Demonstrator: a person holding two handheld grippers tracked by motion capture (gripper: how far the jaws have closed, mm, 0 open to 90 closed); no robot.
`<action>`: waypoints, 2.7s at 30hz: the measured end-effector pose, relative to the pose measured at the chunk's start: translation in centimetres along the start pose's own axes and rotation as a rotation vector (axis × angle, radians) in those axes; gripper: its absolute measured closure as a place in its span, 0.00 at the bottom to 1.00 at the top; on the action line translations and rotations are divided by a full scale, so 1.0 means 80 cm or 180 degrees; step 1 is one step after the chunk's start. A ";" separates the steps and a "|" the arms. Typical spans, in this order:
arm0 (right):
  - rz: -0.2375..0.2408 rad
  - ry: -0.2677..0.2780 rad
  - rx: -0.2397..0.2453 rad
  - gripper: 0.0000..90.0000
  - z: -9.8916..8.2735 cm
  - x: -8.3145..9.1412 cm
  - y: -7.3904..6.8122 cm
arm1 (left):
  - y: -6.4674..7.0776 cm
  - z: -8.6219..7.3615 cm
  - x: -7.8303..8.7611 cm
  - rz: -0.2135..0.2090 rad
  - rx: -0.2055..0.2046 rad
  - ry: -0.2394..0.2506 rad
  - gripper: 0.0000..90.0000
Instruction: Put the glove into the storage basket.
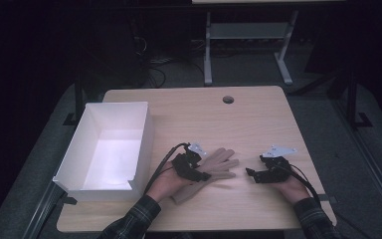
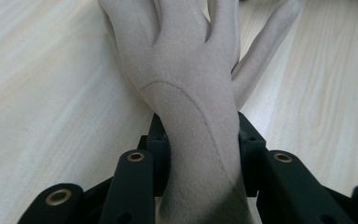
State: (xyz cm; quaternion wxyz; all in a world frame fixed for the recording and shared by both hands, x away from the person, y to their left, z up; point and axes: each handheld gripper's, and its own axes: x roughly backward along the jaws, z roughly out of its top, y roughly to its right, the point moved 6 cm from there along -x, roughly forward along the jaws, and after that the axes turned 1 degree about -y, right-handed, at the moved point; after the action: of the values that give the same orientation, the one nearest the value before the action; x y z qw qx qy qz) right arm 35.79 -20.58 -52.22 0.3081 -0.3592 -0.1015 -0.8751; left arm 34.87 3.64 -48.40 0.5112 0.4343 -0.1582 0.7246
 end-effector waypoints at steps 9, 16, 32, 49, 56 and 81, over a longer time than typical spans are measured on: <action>0.0000 -0.0001 -0.0003 0.24 0.000 0.000 0.000 | 0.006 0.025 0.030 0.0035 0.0072 0.0072 0.73; 0.0005 0.0004 0.0007 0.24 0.000 0.000 0.000 | 0.014 0.055 0.067 0.0098 0.0014 0.0176 0.73; 0.0010 0.0004 -0.0002 0.24 0.000 0.000 0.000 | -0.009 0.095 0.162 0.0277 -0.0022 0.0398 0.73; 0.0003 0.0007 0.0007 0.24 0.001 -0.001 0.000 | -0.063 0.045 0.246 0.0657 0.0322 0.0620 0.73; -0.0006 0.0004 0.0014 0.24 0.001 -0.001 0.001 | -0.083 0.015 0.273 0.0818 0.0511 0.0711 0.73; -0.0011 0.0003 0.0012 0.24 0.001 -0.001 0.001 | -0.157 -0.113 0.276 0.1429 0.1287 0.0565 0.73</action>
State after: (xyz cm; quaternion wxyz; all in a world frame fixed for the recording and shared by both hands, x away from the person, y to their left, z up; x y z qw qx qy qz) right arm 35.89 -20.59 -52.23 0.3073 -0.3580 -0.1037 -0.8756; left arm 39.46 28.42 -38.79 0.2537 0.4165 -0.0577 0.8711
